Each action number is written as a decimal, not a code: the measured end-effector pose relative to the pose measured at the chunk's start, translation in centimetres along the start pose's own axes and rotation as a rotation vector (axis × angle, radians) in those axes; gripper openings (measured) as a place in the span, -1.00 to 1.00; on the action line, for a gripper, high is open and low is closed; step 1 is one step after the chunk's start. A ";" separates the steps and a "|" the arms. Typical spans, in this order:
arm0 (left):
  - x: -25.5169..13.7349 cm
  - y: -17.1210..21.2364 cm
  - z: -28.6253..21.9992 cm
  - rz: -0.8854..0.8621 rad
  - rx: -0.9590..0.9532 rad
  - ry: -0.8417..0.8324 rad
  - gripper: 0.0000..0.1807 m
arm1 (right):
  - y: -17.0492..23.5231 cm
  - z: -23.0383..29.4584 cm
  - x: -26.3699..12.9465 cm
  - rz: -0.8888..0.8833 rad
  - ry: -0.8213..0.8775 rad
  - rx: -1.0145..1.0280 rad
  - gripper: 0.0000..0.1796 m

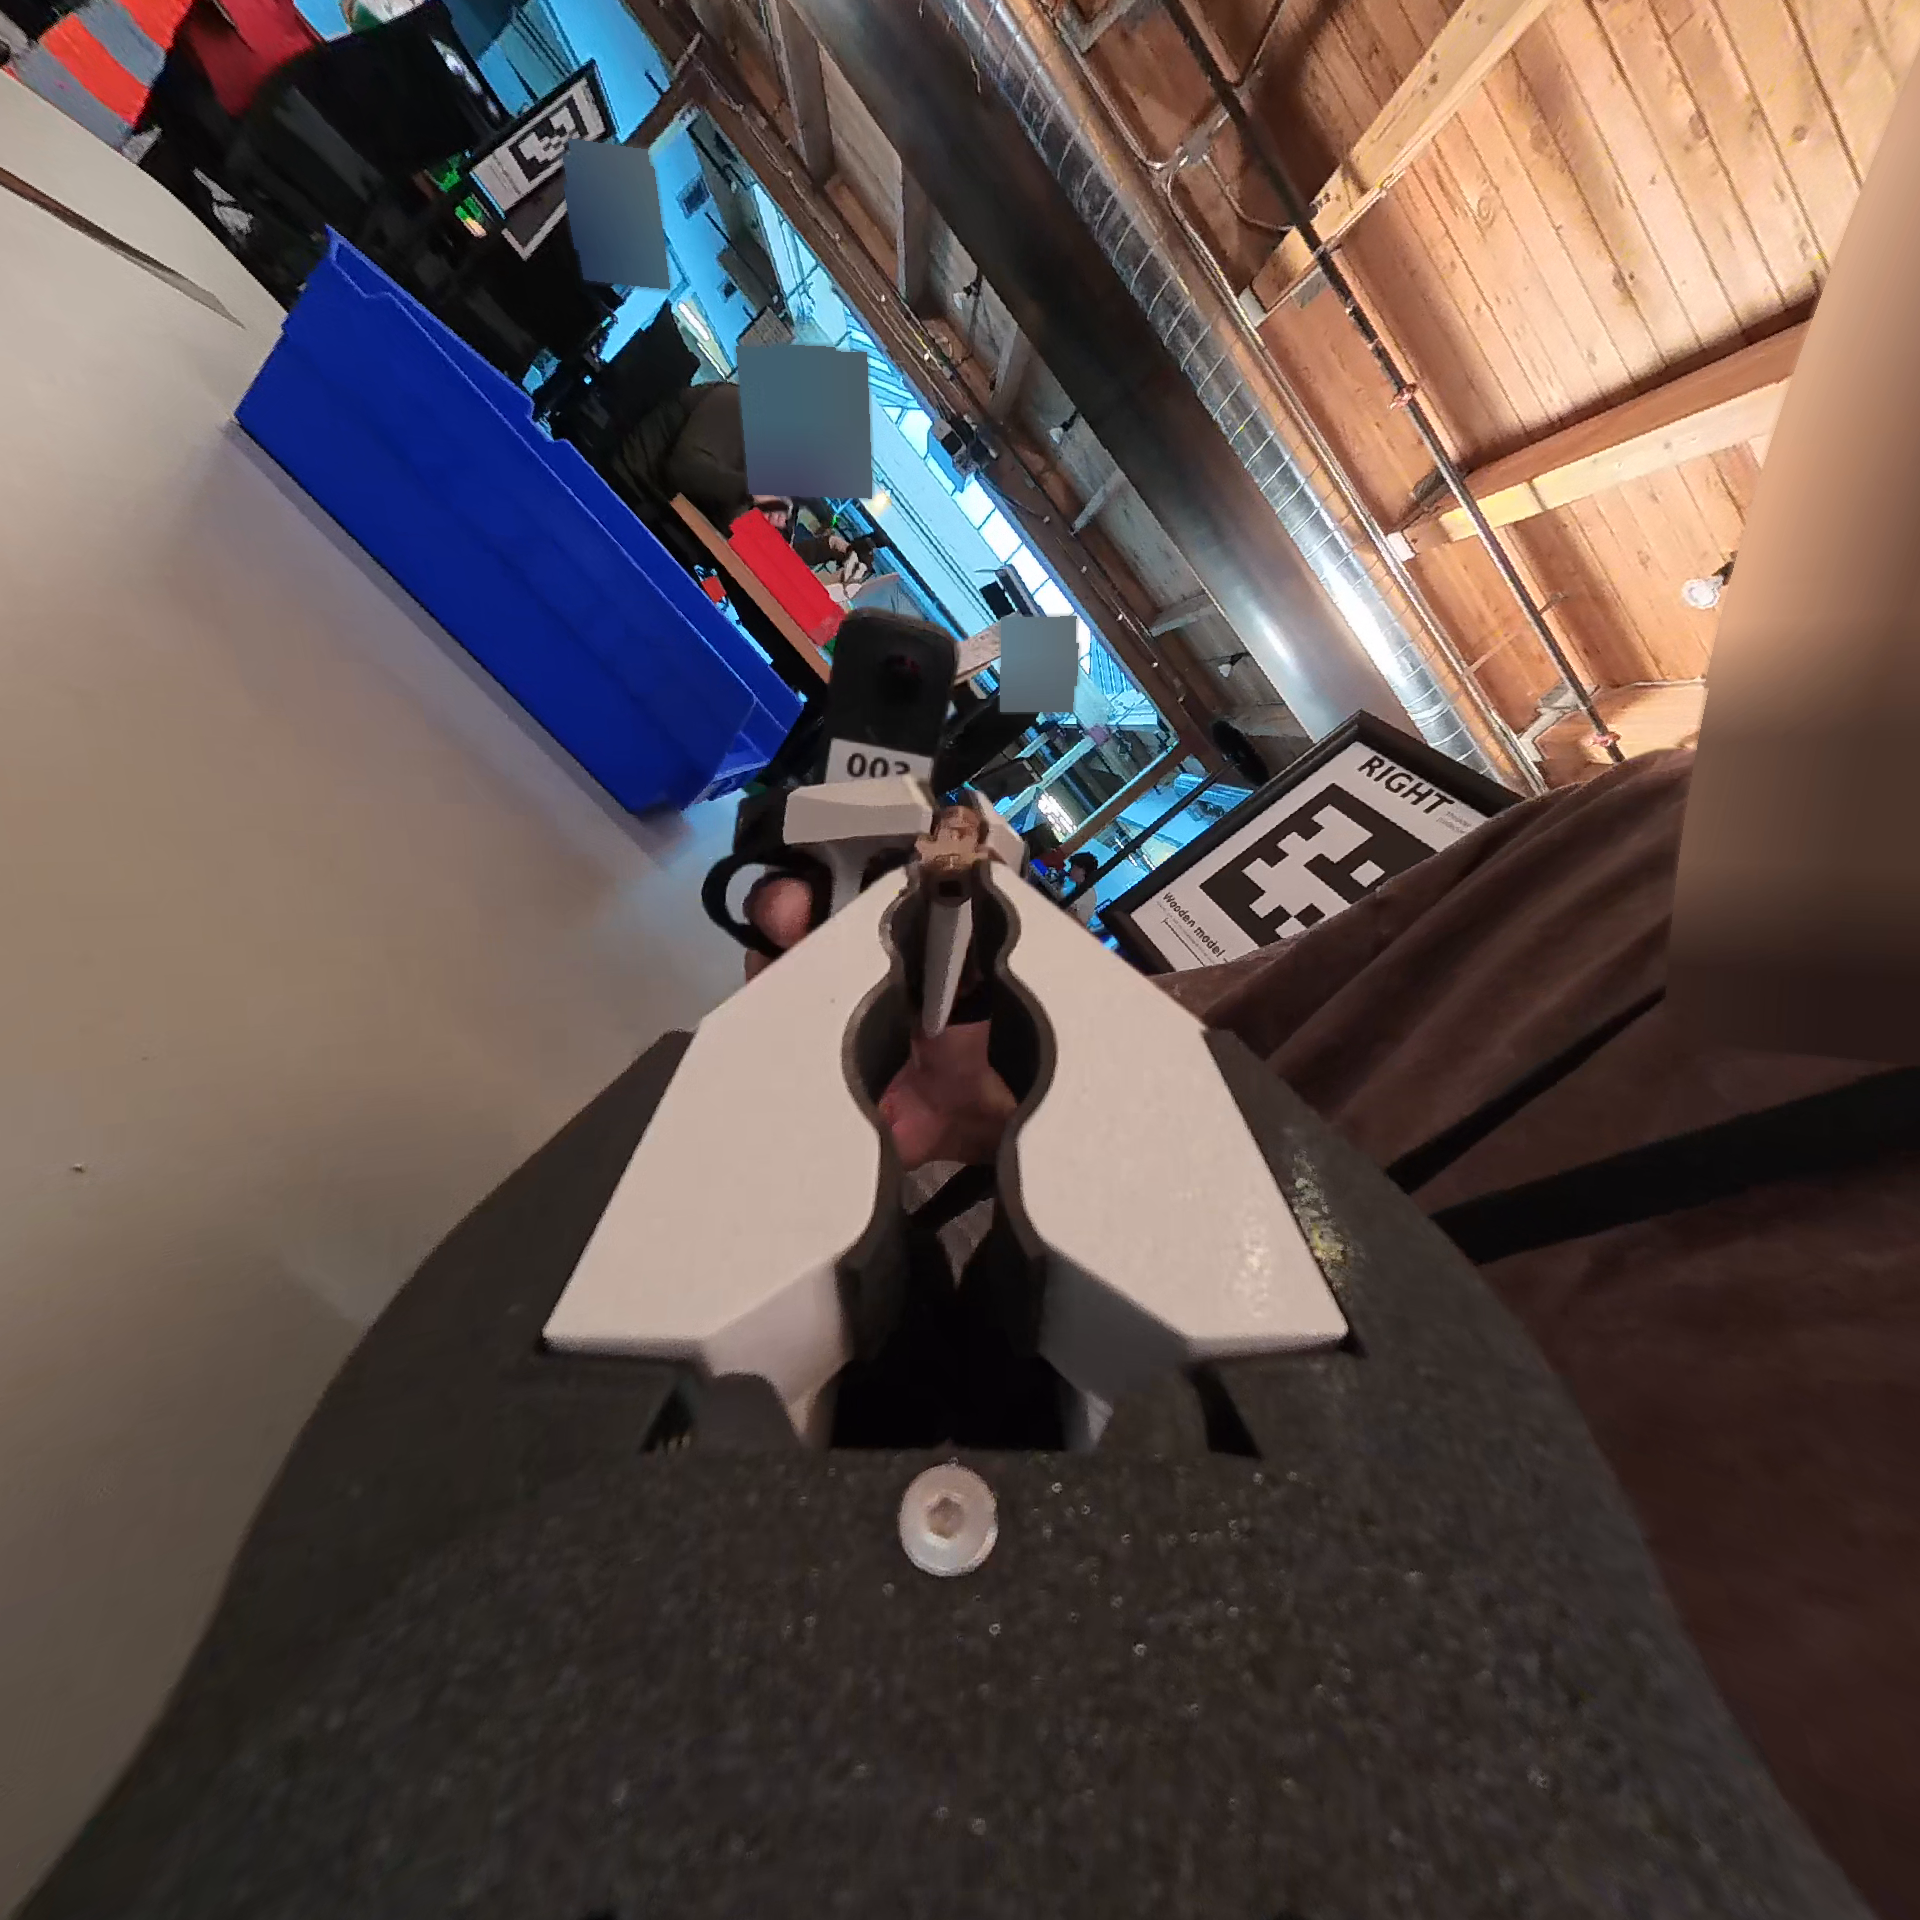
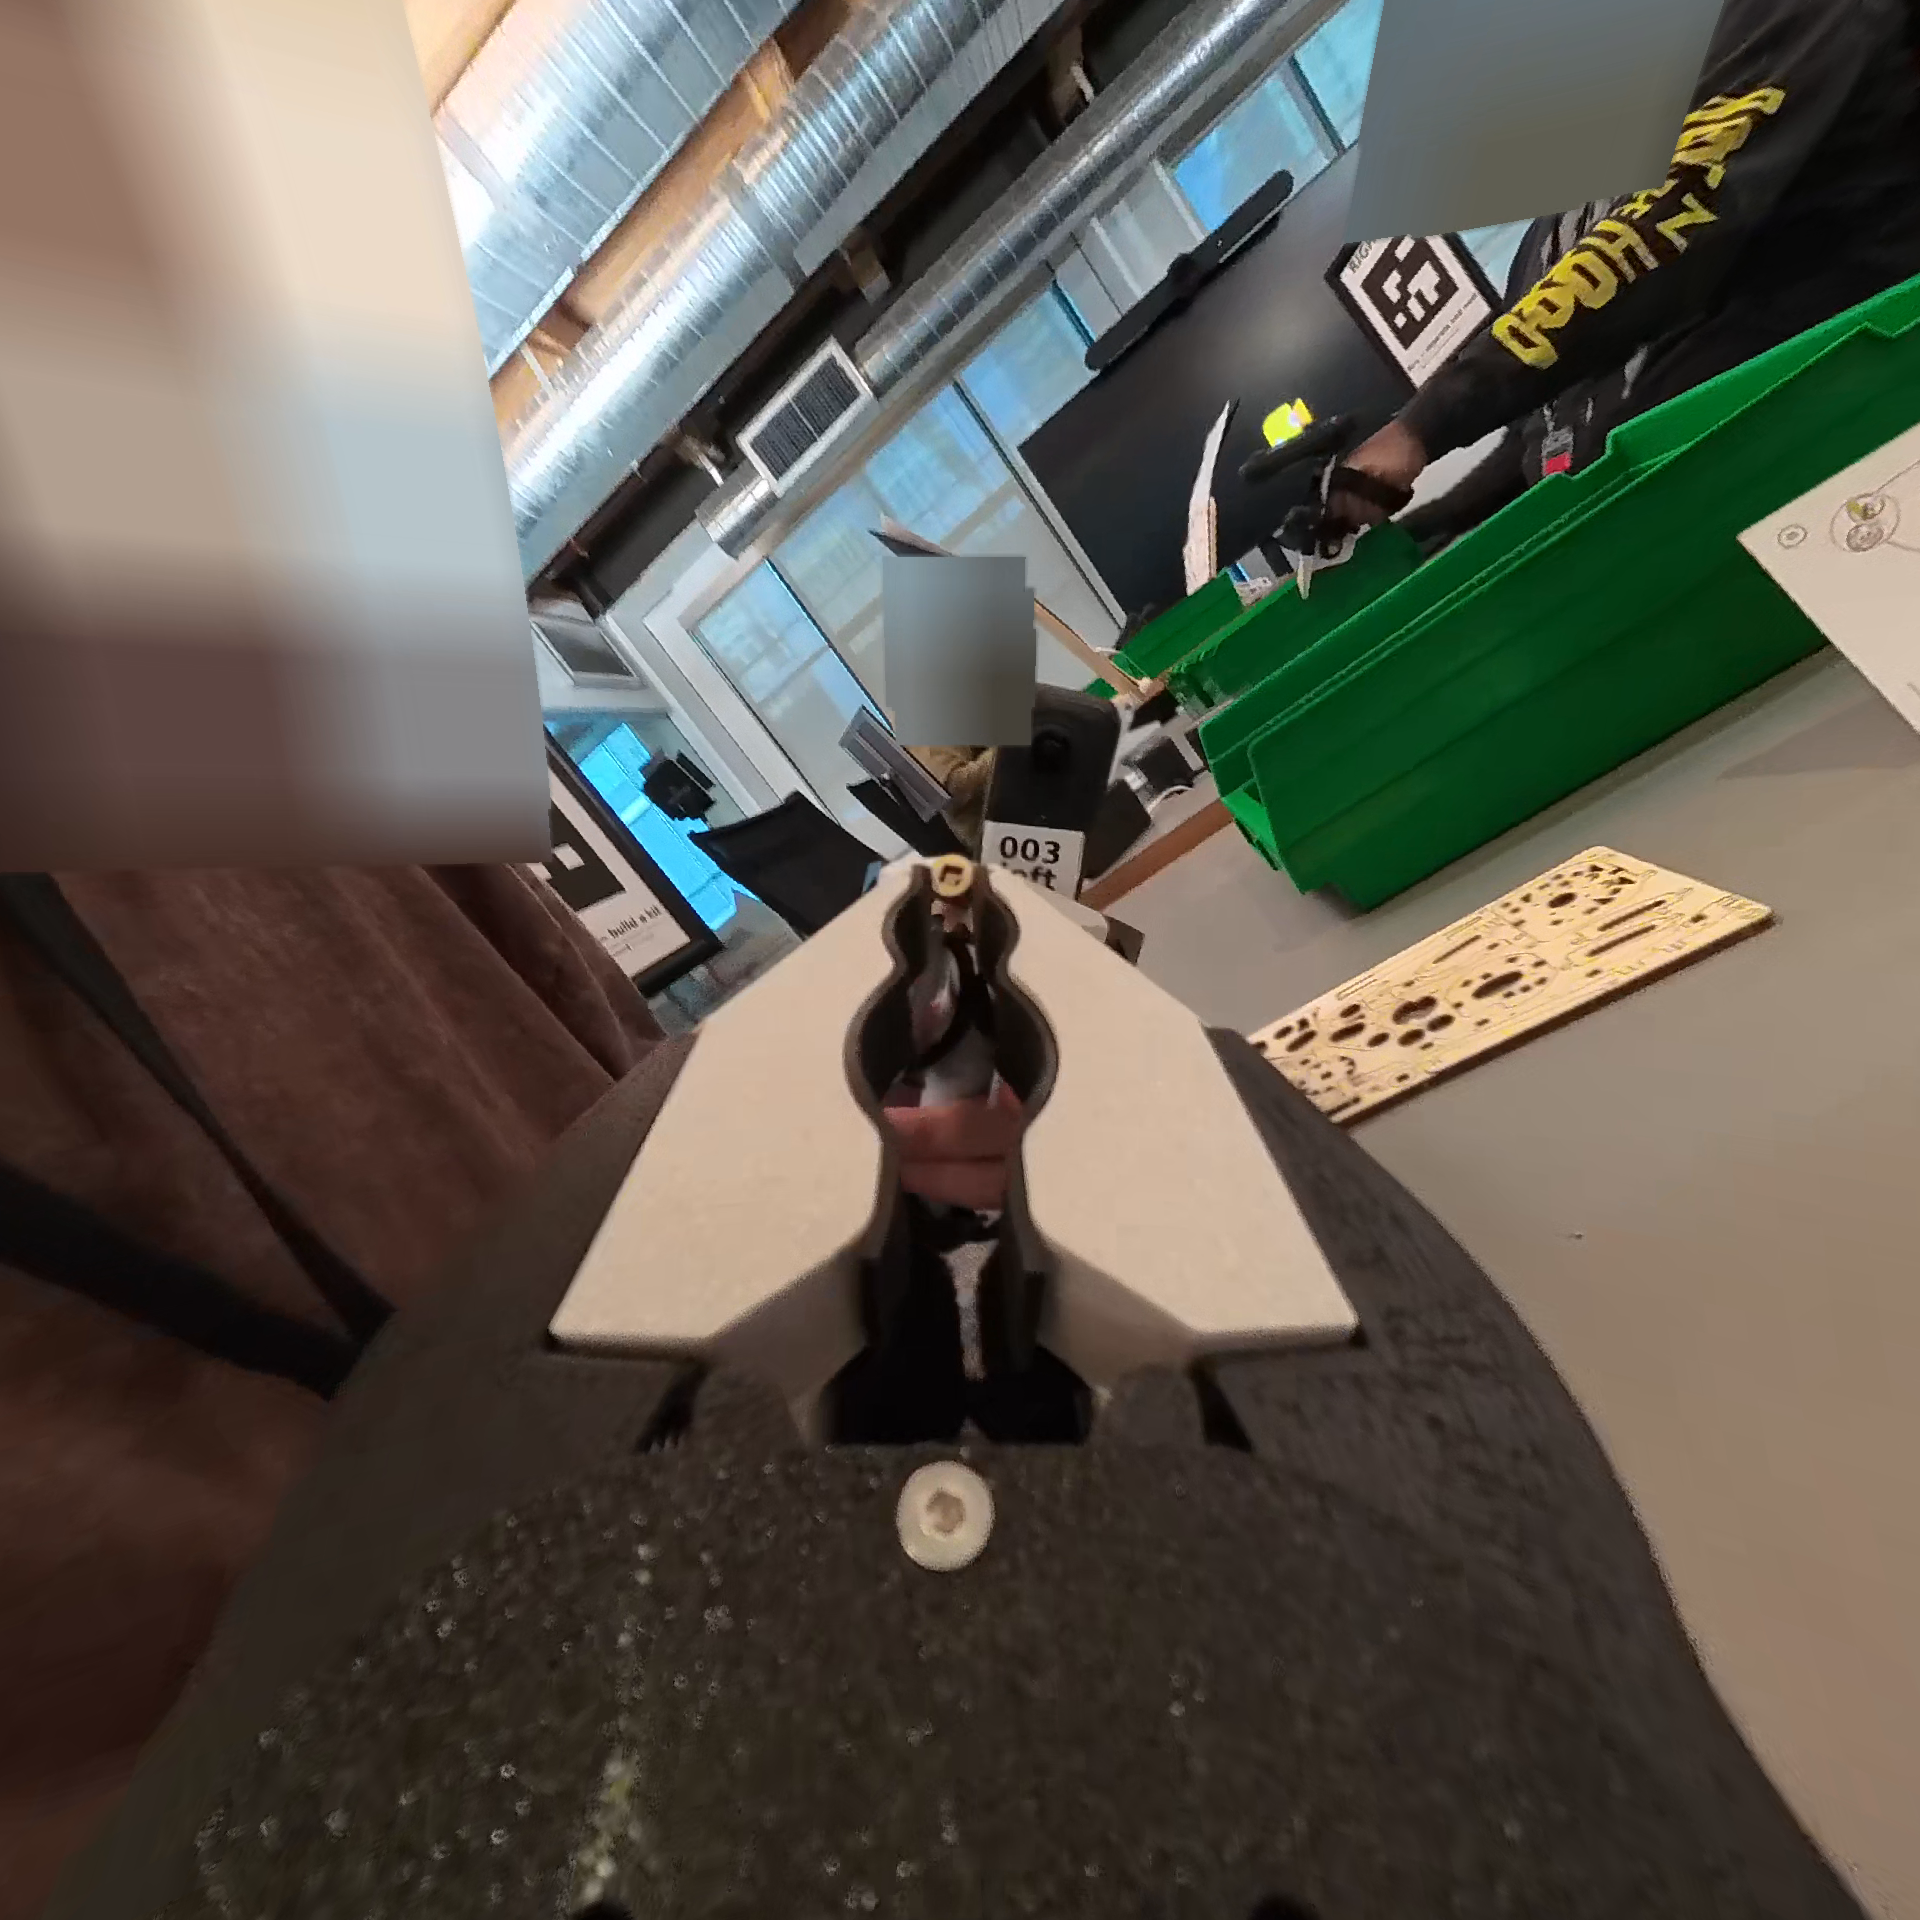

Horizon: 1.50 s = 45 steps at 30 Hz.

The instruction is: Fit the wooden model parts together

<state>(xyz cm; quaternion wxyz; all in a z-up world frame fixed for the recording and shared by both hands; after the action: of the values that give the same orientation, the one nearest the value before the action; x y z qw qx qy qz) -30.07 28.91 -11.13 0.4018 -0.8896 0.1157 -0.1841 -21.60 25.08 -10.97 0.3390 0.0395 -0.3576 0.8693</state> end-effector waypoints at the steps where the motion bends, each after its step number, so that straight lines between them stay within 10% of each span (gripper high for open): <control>1: 0.0 0.1 0.0 -0.003 -0.005 0.000 -0.94 | 0.0 -0.1 0.0 -0.019 -0.004 0.022 -0.92; 19: 0.4 -0.4 0.0 -0.008 0.052 -0.059 -0.94 | 0.1 -1.3 -0.1 -0.152 -0.147 0.290 -0.92; 45: 0.1 1.8 0.3 0.206 0.067 -0.090 -0.93 | 1.3 -1.2 0.0 0.123 0.056 0.023 -0.92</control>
<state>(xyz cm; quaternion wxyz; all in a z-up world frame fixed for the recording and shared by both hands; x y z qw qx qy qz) -29.96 27.92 -12.71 0.4528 -0.8664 0.1820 -0.1056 -22.16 25.15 -12.64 0.2944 -0.0030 -0.3398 0.8932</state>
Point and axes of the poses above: each gripper's, where its closed fingertips meet, x out along the fingers, y out of its underside, z = x × y across the jaws, the point moved 5 cm from there along -x, back along the fingers, and after that the axes turned 12 degrees about x, right-handed, at the moved point
